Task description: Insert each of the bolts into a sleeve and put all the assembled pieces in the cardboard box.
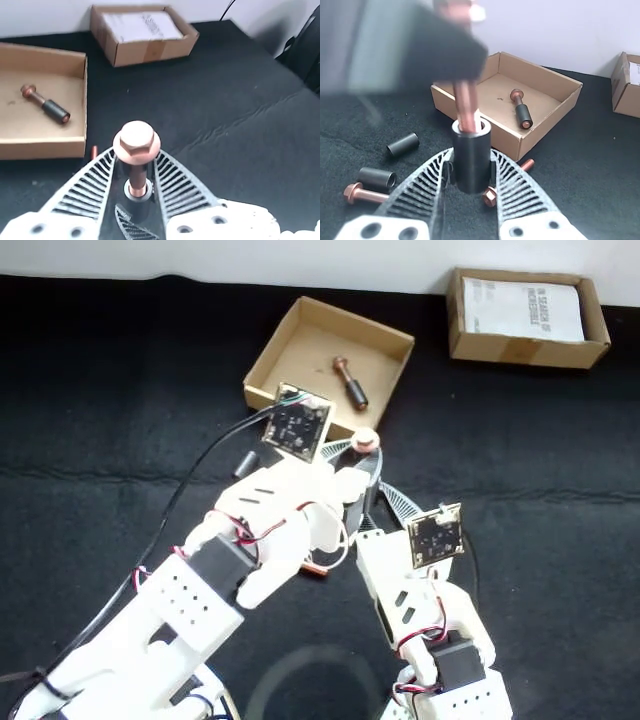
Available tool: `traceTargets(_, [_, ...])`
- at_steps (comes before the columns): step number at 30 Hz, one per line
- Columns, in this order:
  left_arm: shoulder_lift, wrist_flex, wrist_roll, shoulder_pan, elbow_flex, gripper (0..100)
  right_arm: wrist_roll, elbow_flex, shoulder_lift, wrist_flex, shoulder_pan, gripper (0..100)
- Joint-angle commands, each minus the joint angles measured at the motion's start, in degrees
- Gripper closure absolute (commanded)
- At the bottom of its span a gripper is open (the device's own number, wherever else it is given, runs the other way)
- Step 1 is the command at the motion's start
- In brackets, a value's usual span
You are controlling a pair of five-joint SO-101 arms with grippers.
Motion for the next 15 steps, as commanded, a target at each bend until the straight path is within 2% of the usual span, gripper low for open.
traceTargets(1, [0.7, -1.1, 0.4, 0.8, -0.9, 90, -0.5, 8.4, -1.4, -1.4, 0.0, 99.1])
traceTargets(5, [0.7, -0.8, 0.4, 0.7, -1.0, 80, -0.5, 8.4, -1.4, -1.4, 0.0, 99.1])
traceTargets(10, [-1.3, -0.5, 0.3, 0.4, -1.0, 80, -0.4, 8.4, -1.2, -1.4, 0.1, 99.1])
traceTargets(15, [-6.6, 4.9, 0.0, 0.5, -0.9, 80, -0.3, 8.4, -1.2, -1.4, 0.2, 99.1])
